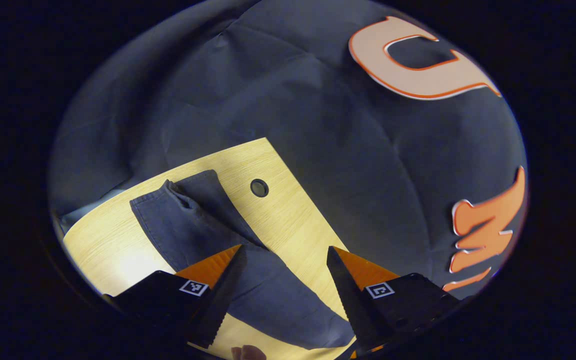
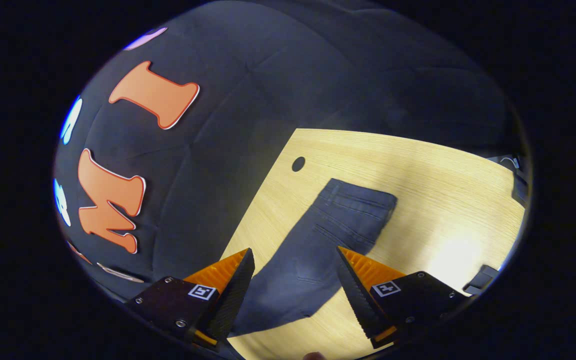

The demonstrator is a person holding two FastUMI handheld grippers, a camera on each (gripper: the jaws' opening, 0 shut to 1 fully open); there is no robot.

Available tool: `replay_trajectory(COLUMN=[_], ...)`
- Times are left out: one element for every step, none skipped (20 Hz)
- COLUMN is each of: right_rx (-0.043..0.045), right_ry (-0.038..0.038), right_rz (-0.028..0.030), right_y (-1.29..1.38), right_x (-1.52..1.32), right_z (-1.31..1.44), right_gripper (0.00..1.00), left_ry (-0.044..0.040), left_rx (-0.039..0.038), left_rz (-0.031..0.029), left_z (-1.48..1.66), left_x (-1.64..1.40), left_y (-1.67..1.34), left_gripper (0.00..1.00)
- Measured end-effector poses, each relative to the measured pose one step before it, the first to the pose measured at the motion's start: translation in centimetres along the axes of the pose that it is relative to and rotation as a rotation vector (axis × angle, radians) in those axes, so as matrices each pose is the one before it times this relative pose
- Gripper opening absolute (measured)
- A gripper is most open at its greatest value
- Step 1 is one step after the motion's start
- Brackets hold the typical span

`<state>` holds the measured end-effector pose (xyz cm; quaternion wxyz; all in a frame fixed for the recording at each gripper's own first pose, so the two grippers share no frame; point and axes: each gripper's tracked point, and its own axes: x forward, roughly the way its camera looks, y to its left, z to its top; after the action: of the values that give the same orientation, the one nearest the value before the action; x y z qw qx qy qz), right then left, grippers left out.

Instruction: Grasp the waist and the cuffs of the jeans and fold them to make the two legs overlap; first hold the waist and fold one-third of the jeans toward the cuffs, then hold the cuffs and fold the remaining one-third in the same direction to finish folding.

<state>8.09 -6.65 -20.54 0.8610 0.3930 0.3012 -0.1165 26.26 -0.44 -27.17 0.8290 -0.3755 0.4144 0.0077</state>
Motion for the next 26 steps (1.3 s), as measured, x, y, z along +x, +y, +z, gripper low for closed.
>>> replay_trajectory(right_rx=[0.01681, 0.02615, 0.01888, 0.0144, 0.01378, 0.01792, 0.01916, 0.01645, 0.01845, 0.01867, 0.01494, 0.00486, 0.00018, 0.00141, 0.00755, 0.00636, 0.0012, 0.00043, -0.00019, 0.00713, 0.00922, 0.00828, 0.01074, 0.00979, 0.00061, -0.00655], right_ry=[-0.00677, 0.00874, 0.0076, -0.00107, -0.00322, 0.00042, 0.00786, 0.00935, 0.00618, 0.0062, 0.00346, -0.00054, -0.00314, 0.00082, 0.00352, 0.00003, -0.00055, -0.00152, -0.00259, 0.00065, 0.00381, 0.00109, -0.00163, -0.00492, -0.00437, -0.00786], right_rz=[-0.00479, -0.01149, -0.00744, -0.02121, -0.0147, -0.01706, -0.01496, -0.01135, -0.01015, -0.00219, 0.00045, -0.00541, -0.01234, -0.00411, -0.0019, 0.00161, -0.00101, -0.0072, -0.00594, 0.00902, 0.0108, 0.01061, 0.01154, 0.01242, 0.01039, -0.00175], right_y=[-1.033, -1.19, -1.073, -0.752, -0.839, -0.719, -0.655, -0.453, -0.486, -0.393, -0.177, -0.128, -0.218, -0.121, 0.007, 0.028, -0.065, -0.205, -0.255, 0.191, 0.282, 0.092, 0.226, 0.306, 0.192, -0.156], right_x=[-0.443, -0.19, 0.176, 0.48, 0.416, 0.6, 0.946, 0.85, 0.901, 0.677, 0.855, 1.037, 0.899, 0.846, 0.63, 0.402, 0.538, 0.513, 0.48, 0.391, 0.45, 0.008, 0.273, 0.486, 0.398, 0.102], right_z=[-0.242, -0.567, -0.298, -0.397, -0.071, 0.018, -0.109, -0.008, 0.079, 0.239, 0.288, 0.101, 0.237, 0.304, 0.21, 0.245, 0.267, 0.127, 0.243, 0.148, 0.144, 0.27, 0.246, 0.052, -0.005, 0.112], right_gripper=[0.98, 0.98, 0.98, 0.98, 0.98, 0.98, 0.98, 0.98, 0.98, 0.98, 0.98, 0.98, 0.98, 0.98, 0.98, 0.98, 0.97, 0.98, 0.98, 0.98, 0.98, 0.97, 0.96, 0.94, 0.94, 0.89], left_ry=[-0.00001, -0.00259, -0.0019, -0.00284, 0.00246, 0.00221, 0.00382, 0.00474, 0.0025, -0.00309, -0.01049, -0.00894, 0.00082, 0.00745, 0.00156, 0.00191, -0.00385, -0.00124, -0.00049, 0.00027, 0.00068, -0.00569, -0.00332, 0.00289, 0.0029, 0.00369], left_rx=[0.01189, 0.00837, 0.01093, 0.01351, 0.01437, 0.00941, 0.00531, 0.00538, 0.01127, 0.01282, 0.01564, 0.01698, 0.00336, -0.01141, -0.01228, -0.00298, 0.00417, 0.00624, 0.00533, 0.00737, 0.00787, 0.00349, -0.00249, -0.00848, -0.00765, -0.00855], left_rz=[-0.02905, -0.02156, -0.01581, -0.00346, 0.00401, 0.0074, -0.00593, -0.00671, -0.004, -0.00075, 0.00924, 0.01869, 0.01725, 0.0019, 0.00354, 0.00289, 0.01004, 0.00628, 0.00479, 0.00476, 0.00196, 0.00771, 0.00224, -0.00121, 0.0004, 0.0007], left_z=[-0.968, -0.683, -1.011, -0.622, -0.583, -0.513, -0.948, -0.826, -0.52, -0.285, -0.141, 0.056, -0.093, -0.116, -0.028, -0.086, -0.189, -0.038, 0.025, 0.066, -0.127, 0.138, 0.126, -0.016, -0.119, -0.067], left_x=[-0.936, -1.051, -1.232, -1.18, -1.13, -0.618, -0.42, -0.716, -0.68, -0.508, -0.229, -0.005, -0.003, -0.005, -0.025, -0.068, 0.145, -0.033, -0.082, 0.006, 0.201, 0.062, 0.19, -0.029, 0.193, 0.125], left_y=[0.133, 0.259, 0.312, 0.537, 0.881, 0.524, -0.254, -0.17, 0.151, 0.169, 0.136, 0.451, 0.389, 0.181, -0.126, 0.196, 0.29, 0.175, -0.267, -0.179, -0.151, 0.105, -0.085, -0.089, -0.103, 0.114], left_gripper=[0.98, 0.98, 0.98, 0.98, 0.98, 0.98, 0.98, 0.98, 0.98, 0.98, 0.98, 0.98, 0.98, 0.98, 0.98, 0.98, 0.98, 0.98, 0.98, 0.98, 0.98, 0.98, 0.98, 0.98, 0.98, 0.98])
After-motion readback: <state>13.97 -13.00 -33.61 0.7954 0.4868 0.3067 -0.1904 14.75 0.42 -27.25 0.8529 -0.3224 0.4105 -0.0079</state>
